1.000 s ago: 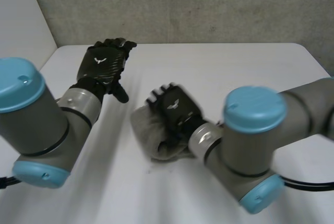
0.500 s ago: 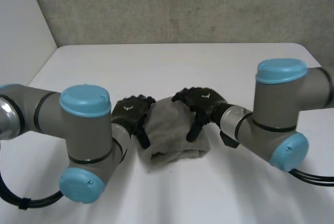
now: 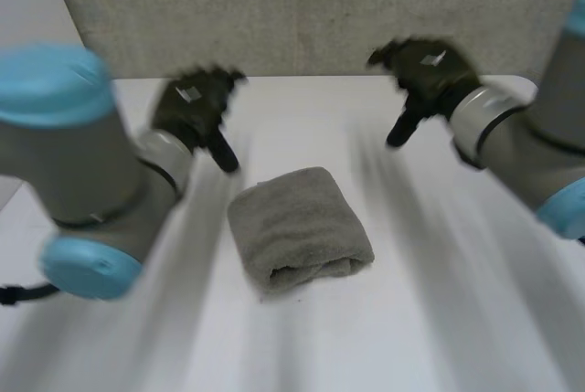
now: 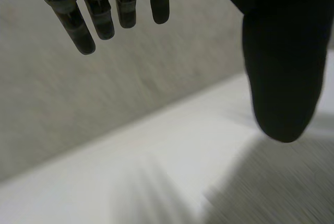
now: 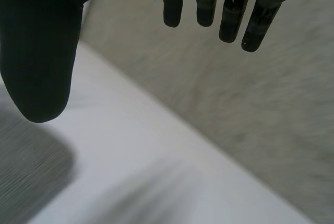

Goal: Fold the towel.

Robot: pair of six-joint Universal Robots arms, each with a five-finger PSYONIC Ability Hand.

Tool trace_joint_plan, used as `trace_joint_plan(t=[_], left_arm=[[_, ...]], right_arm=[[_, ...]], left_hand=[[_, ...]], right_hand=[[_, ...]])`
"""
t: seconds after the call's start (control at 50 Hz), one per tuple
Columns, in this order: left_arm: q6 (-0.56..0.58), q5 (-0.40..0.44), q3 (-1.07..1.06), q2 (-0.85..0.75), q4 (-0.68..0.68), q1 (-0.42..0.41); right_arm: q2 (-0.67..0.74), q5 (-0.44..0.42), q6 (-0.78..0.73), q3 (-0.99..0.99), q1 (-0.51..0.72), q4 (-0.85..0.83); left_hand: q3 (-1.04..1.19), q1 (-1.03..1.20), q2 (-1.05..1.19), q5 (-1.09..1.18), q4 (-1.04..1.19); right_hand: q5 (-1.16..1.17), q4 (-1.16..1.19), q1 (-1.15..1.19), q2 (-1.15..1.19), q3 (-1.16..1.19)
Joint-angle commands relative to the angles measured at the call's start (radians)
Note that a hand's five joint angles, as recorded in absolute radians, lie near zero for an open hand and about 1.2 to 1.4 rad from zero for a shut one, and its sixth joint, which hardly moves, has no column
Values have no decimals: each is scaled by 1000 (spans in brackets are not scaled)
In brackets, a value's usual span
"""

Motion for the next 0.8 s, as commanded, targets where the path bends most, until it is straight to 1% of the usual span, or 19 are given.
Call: trace_joint_plan(t=[0.02,0.04,0.08,0.1,0.14,0.22,0.28,0.58,0.72,0.8], left_arm=[[-19,83,100,241,-205,181],[-19,83,100,241,-206,181],[-37,126,137,269,-318,224],[-37,126,137,269,-318,224],[-63,163,149,280,-369,249],[-76,183,140,281,-370,252],[-77,184,123,281,-370,235],[-77,187,71,327,-353,207],[-76,189,58,326,-332,207],[-76,187,57,324,-329,206]], right_arm=[[-188,113,129,10,-78,-2],[-189,113,129,9,-78,-2],[-219,130,126,6,-83,29],[-219,130,126,6,-83,29],[-221,136,126,-4,-85,70],[-219,137,126,-9,-85,90],[-216,137,126,-7,-75,95],[-219,139,127,5,-72,95],[-221,177,123,6,-71,96],[-221,180,123,6,-71,96]], left_hand=[[129,129,129,124,130],[130,129,130,125,130],[118,117,118,113,118],[118,117,118,113,118],[-5,-5,-5,-10,-4],[-20,-21,-20,-25,-20],[-20,-21,-20,-25,-20],[-20,-21,-20,-25,-20],[-23,-24,-23,-28,-23],[-23,-24,-23,-28,-23]], right_hand=[[-59,-58,-39,-58,-41],[-59,-58,-39,-58,-41],[-59,-58,-39,-58,-41],[-59,-58,-39,-58,-41],[-59,-58,-39,-58,-41],[-59,-58,-39,-58,-41],[-59,-58,-39,-58,-41],[-59,-58,-39,-58,-41],[-59,-58,-39,-58,-41],[-59,-58,-39,-58,-41]])
